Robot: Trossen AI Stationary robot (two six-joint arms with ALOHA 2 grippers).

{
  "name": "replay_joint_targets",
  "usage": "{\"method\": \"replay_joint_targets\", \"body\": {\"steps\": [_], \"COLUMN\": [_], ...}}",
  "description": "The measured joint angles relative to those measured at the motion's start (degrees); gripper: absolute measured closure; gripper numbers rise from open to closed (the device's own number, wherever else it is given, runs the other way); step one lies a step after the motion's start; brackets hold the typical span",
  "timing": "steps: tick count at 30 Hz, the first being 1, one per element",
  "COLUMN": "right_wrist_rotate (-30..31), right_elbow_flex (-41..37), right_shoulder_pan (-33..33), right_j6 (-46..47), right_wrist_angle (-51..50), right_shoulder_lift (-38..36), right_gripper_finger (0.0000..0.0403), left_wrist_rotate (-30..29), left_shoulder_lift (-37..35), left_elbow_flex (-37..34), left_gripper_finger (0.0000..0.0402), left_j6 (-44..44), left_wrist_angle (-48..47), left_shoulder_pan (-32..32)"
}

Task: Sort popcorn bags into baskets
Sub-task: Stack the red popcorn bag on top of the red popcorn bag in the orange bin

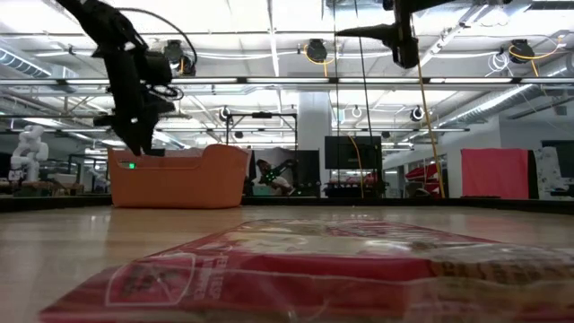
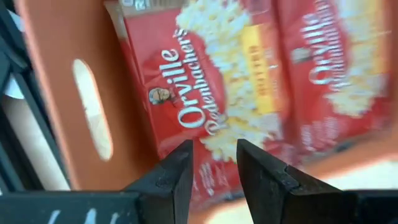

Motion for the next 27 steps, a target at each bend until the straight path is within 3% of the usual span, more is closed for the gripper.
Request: {"method": "replay_joint_targets", "body": {"steps": [9, 14, 21, 27], "right_wrist_rotate": [-1.1, -8.45, -21.19, -28.73], "right_elbow_flex": [0.0, 0.0, 1.3, 2.56], "right_shoulder_pan": [4.71, 6.9, 9.33, 9.5], "right_j6": [8.32, 13.22, 19.32, 30.46], "right_wrist_angle": [-6.06, -9.42, -10.07, -11.3], "right_shoulder_lift": [0.35, 3.58, 12.82, 21.96], "right_gripper_finger": [0.0145, 0.0145, 0.0145, 0.0145], "left_wrist_rotate": [6.42, 10.95, 11.14, 12.12], "left_shoulder_lift": [-11.5, -16.63, -21.07, -24.66], "left_elbow_flex": [4.37, 4.37, 4.37, 4.35], "left_gripper_finger": [0.0276, 0.0276, 0.0276, 0.0276], "left_j6": [-2.84, -4.75, -7.78, -11.72], "left_wrist_angle": [-2.79, -3.36, -3.91, -6.81], "left_shoulder_pan": [-3.46, -8.46, -17.96, -26.4]}}
